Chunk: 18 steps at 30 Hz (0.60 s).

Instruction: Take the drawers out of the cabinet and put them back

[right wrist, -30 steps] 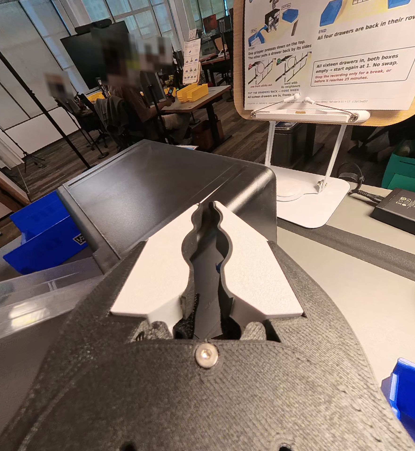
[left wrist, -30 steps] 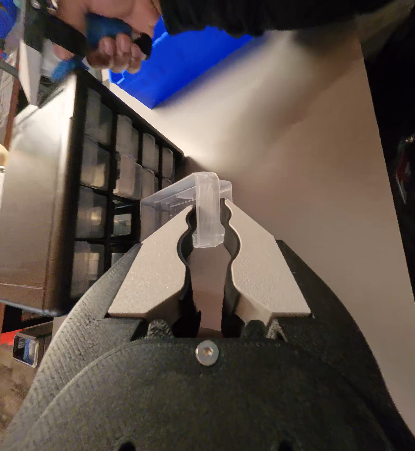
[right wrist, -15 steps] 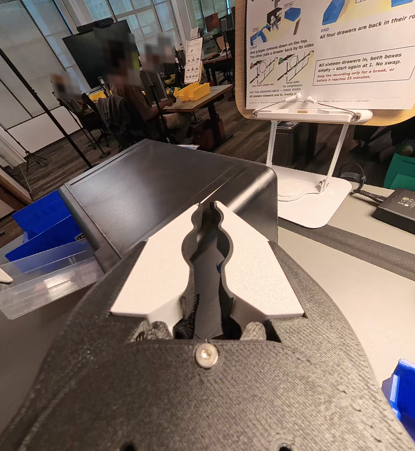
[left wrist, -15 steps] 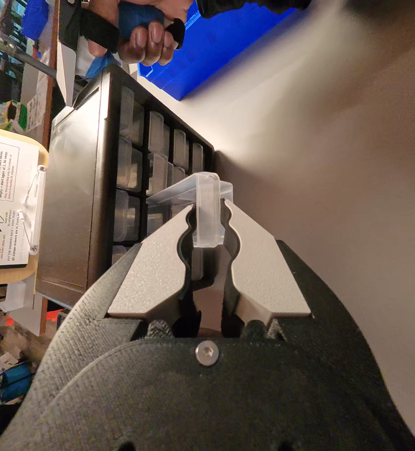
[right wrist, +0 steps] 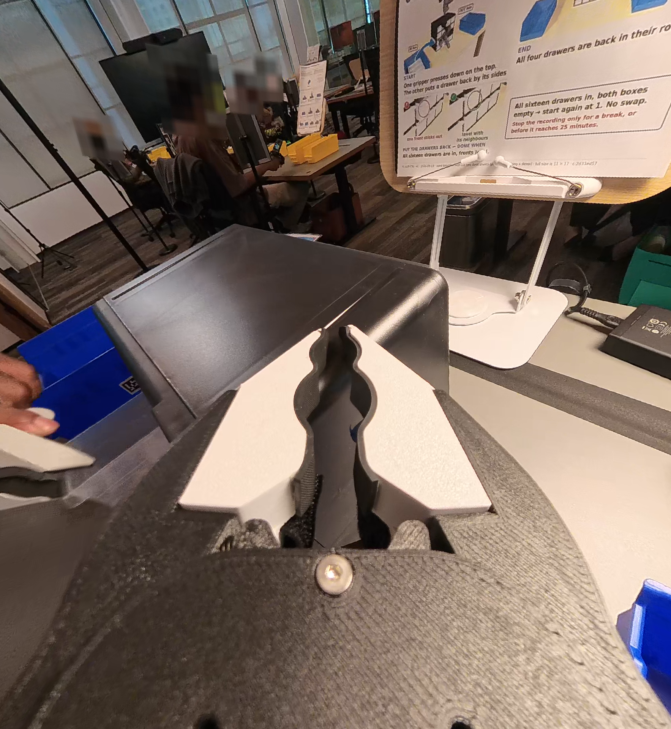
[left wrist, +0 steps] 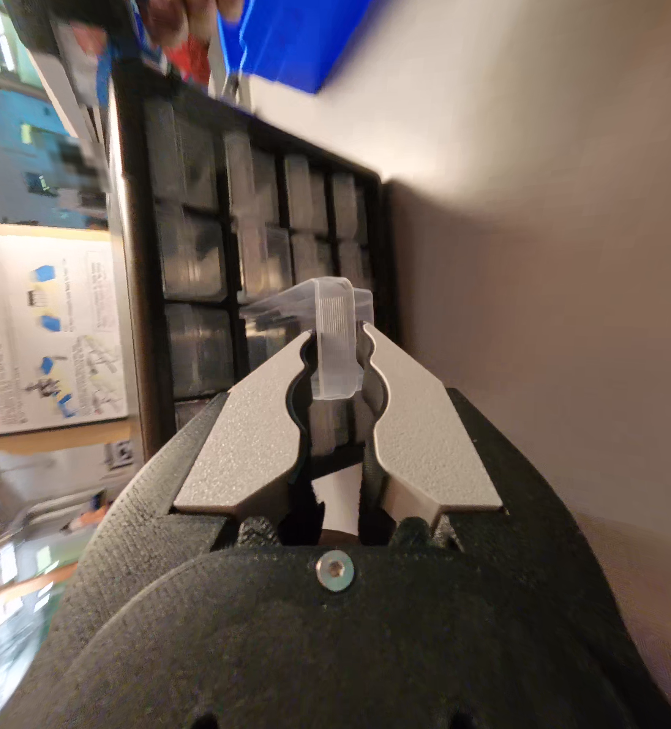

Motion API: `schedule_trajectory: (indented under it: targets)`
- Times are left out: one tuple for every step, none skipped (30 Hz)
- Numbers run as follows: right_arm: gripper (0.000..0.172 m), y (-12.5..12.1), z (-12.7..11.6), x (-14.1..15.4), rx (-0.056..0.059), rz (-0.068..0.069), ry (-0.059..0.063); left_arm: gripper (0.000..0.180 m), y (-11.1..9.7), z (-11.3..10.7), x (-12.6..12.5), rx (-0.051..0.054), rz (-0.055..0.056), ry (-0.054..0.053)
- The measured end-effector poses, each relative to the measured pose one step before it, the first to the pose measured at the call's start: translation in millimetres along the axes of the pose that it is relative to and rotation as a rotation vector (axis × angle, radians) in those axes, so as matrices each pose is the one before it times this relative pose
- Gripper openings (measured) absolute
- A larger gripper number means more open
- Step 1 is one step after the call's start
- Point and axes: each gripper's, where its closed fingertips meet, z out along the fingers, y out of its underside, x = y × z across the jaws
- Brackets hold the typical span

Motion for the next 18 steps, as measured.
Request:
schedule_trajectory:
  targets:
    - [0.012, 0.04, -0.01, -0.08, -0.0001, 0.0003, 0.0003, 0.019, 9.82, 6.4, -3.75, -0.0418, 0.0299, -0.0393]
    - [0.012, -0.05, 0.05, -0.04, -0.0003, -0.0004, 0.0005, 0.019, 4.69, 6.1, -3.94, -0.0069, 0.008, -0.0406]
    - [0.012, 0.12, 0.06, -0.55, -0.0004, -0.0005, -0.0021, 0.019, 1.56, 5.29, -4.51, 0.0108, -0.0241, -0.0384]
    - [0.012, 0.12, -0.11, -0.32, -0.0012, -0.0004, -0.0009, 0.02, 2.81, 4.69, -4.76, -0.0019, -0.0322, -0.036]
    - [0.012, 0.02, -0.11, -0.21, -0.0009, -0.0018, 0.0, 0.021, 3.32, 3.62, -5.76, -0.0085, -0.0159, -0.0431]
    - [0.012, 0.14, -0.21, -0.34, -0.0013, -0.0008, -0.002, 0.024, 3.08, 2.18, -6.22, -0.0099, -0.0024, -0.0479]
    - [0.012, 0.04, -0.09, -0.3, -0.001, 0.0, -0.002, 0.031, 2.02, 0.61, -3.78, -0.0053, -0.0021, -0.03]
    - [0.012, -0.01, -0.08, -0.08, -0.0008, -0.0005, -0.0013, 0.036, 0.12, -0.8, -0.16, 0.0067, -0.0126, -0.002]
    - [0.012, 0.02, 0.03, 0.04, 0.0002, -0.0002, -0.0013, 0.039, -1.94, -2.46, 1.26, 0.0181, -0.0229, 0.01]
    - [0.012, -0.02, -0.06, -0.06, 0.0002, 0.0017, -0.0026, 0.039, -2.95, -3.47, 1.38, 0.024, -0.0237, 0.012]
    - [0.012, 0.0, 0.02, -0.19, -0.0001, 0.0023, -0.0032, 0.038, -3.28, -3.68, 2.0, 0.0248, -0.0192, 0.0158]
    - [0.012, -0.04, 0.14, 0.0, 0.0002, 0.0011, -0.0017, 0.035, -3.34, -3.18, 3.43, 0.0246, -0.0137, 0.0232]
    - [0.012, -0.01, 0.09, -0.1, -0.0001, 0.0001, -0.0006, 0.03, -2.71, -2.07, 5.23, 0.0217, -0.009, 0.0327]
    - [0.012, -0.03, 0.05, -0.12, -0.0004, -0.0001, 0.0, 0.024, -0.65, -0.19, 5.35, 0.0088, -0.0086, 0.0329]
    - [0.012, 0.06, 0.07, 0.06, -0.0004, -0.0011, 0.0006, 0.02, 2.06, 2.09, 2.93, -0.0072, -0.0097, 0.019]
    - [0.012, -0.03, -0.02, -0.13, 0.0, -0.0004, 0.0004, 0.021, 3.74, 3.8, 0.0, -0.0163, -0.0069, 0.0023]
    - [0.012, 0.04, 0.05, 0.01, 0.0004, 0.0007, 0.0002, 0.013, 4.86, 4.92, -1.44, -0.0212, -0.0035, -0.0047]
    - [0.012, 0.0, -0.09, 0.03, 0.0002, 0.0003, 0.0003, 0.011, 5.68, 5.86, -1.88, -0.0247, -0.0059, -0.0046]
